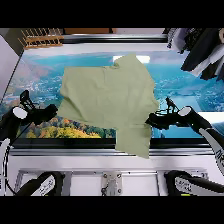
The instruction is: Fold the clothes and pants, and hang the long-sleeved shirts on hangers.
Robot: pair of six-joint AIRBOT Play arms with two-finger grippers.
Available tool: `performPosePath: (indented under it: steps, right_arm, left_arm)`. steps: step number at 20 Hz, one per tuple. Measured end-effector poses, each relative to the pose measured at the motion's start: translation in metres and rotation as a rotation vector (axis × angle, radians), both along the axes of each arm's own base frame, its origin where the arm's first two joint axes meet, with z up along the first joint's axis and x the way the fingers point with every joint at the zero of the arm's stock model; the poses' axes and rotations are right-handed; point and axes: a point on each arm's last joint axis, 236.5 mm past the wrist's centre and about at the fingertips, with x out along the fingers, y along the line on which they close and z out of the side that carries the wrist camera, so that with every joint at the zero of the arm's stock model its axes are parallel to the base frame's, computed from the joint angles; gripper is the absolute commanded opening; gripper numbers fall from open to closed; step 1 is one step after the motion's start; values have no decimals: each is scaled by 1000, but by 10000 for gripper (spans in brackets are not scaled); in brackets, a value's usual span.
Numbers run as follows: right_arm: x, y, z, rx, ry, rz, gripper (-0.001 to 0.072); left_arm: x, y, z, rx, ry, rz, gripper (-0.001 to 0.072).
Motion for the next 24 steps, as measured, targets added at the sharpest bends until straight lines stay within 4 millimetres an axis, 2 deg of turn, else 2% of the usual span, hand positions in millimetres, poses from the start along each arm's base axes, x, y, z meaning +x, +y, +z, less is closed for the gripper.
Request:
performPosePath:
  steps: [1, 4, 6, 7, 8, 9, 11, 13, 15, 16, 17, 18, 20, 21, 23, 24]
  right_arm:
    - [0, 0, 0, -5, -6, 12, 12]
    - [13, -1, 14, -16, -69, 55, 12]
    - [33, -6, 45, -29, -151, 86, 11]
    - [48, -12, 71, -45, -216, 103, 12]
    - [62, -18, 100, -63, -283, 118, 12]
    - [76, -24, 140, -84, -370, 130, 12]
    - [97, -34, 230, -137, -569, 140, 12]
    - [98, -40, 331, -202, -792, 141, 12]
    - [77, -42, 426, -274, -1010, 130, 12]
    - [59, -40, 467, -306, -1107, 123, 12]
    - [40, -38, 500, -332, -1191, 117, 12]
    - [18, -36, 531, -356, -1274, 107, 12]
    - [-25, -29, 574, -378, -1398, 85, 12]
    - [-43, -26, 588, -379, -1441, 74, 12]
    - [-73, -20, 608, -365, -1502, 45, 11]
    - [-83, -19, 614, -351, -1517, 29, 11]
  left_arm:
    - [0, 0, 0, 0, -1, 0, 6]
    - [2, 1, 4, 3, -10, 0, 6]
    - [11, 5, 24, 15, -58, 4, 6]
    - [19, 9, 42, 26, -103, 9, 6]
    - [29, 14, 70, 44, -171, 15, 6]
    - [37, 18, 103, 61, -247, 22, 6]
    - [48, 25, 190, 107, -439, 35, 6]
    - [39, 25, 292, 170, -659, 38, 6]
    - [13, 16, 376, 224, -846, 32, 7]
    - [-10, 8, 421, 254, -951, 27, 7]
    - [-33, -1, 456, 276, -1040, 21, 6]
    - [-55, -8, 483, 295, -1111, 16, 6]
    - [-99, -23, 527, 325, -1237, 9, 6]
    - [-118, -28, 543, 337, -1289, 8, 6]
    - [-141, -35, 562, 352, -1348, 5, 6]
    - [-145, -37, 566, 354, -1359, 2, 6]
